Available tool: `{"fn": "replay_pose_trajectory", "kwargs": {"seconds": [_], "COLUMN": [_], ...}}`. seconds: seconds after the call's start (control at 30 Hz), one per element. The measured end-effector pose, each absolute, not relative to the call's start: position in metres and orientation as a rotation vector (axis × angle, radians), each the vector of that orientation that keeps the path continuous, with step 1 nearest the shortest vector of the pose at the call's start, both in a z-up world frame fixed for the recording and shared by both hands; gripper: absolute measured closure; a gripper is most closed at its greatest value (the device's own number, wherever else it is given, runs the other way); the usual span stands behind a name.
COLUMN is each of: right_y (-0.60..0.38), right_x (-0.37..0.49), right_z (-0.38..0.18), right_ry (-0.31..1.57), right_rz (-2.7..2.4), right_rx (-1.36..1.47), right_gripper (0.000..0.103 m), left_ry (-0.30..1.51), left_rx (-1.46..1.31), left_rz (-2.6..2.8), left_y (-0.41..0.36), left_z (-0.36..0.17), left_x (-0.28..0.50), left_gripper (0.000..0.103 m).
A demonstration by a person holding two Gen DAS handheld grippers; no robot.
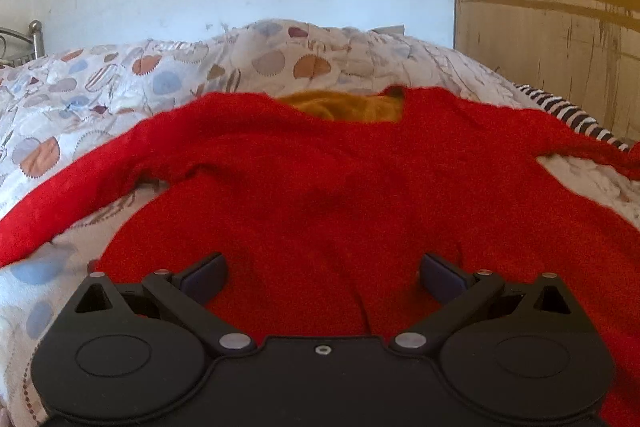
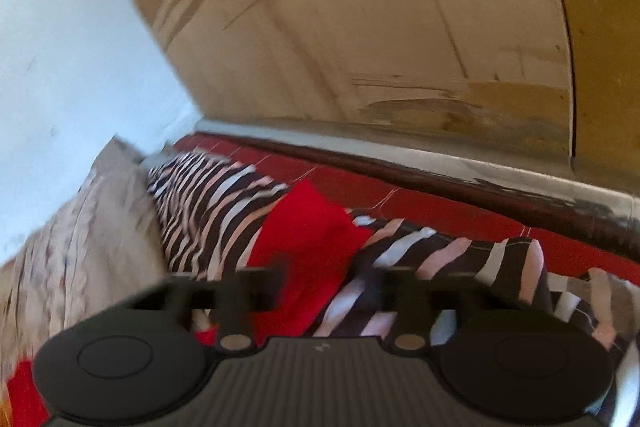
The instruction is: Fold small clothes
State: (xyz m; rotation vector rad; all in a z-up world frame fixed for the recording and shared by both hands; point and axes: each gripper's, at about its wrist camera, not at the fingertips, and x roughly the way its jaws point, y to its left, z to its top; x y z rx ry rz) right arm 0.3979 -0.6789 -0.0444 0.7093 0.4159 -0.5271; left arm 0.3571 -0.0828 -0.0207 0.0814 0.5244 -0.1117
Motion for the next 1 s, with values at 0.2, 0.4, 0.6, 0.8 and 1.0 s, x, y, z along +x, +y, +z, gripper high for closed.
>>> {"fn": "replay_pose_trajectory", "kwargs": {"seconds": [0.2,0.4,0.6,0.8,1.0], "right_y": [-0.674,-0.687,-0.687,-0.649,-0.563], "right_x": [0.365,0.323,0.314,0.341,0.380], "right_z": [0.008,-0.014,-0.044,0.024,0.107], "right_ry": [0.264,0.405,0.440,0.322,0.219], "right_rz": [-0.491,-0.525,-0.528,-0.471,-0.306], "right_rx": [0.633,0.763,0.834,0.615,0.400], "right_gripper": [0.097,0.097,0.097,0.097,0.097], "left_ry": [0.527,0.532,0.532,0.500,0.488], "left_rx": [0.086,0.087,0.095,0.078,0.035], "left_rz": [-0.113,-0.109,-0.107,-0.109,-0.074], "left_y": [-0.079,-0.075,-0.070,-0.063,-0.050], "left_z": [-0.019,-0.018,-0.011,0.008,0.025], "left_x": [0.355,0.352,0.350,0.342,0.337], "left_gripper": [0.001,0.001,0.001,0.001,0.001]}}
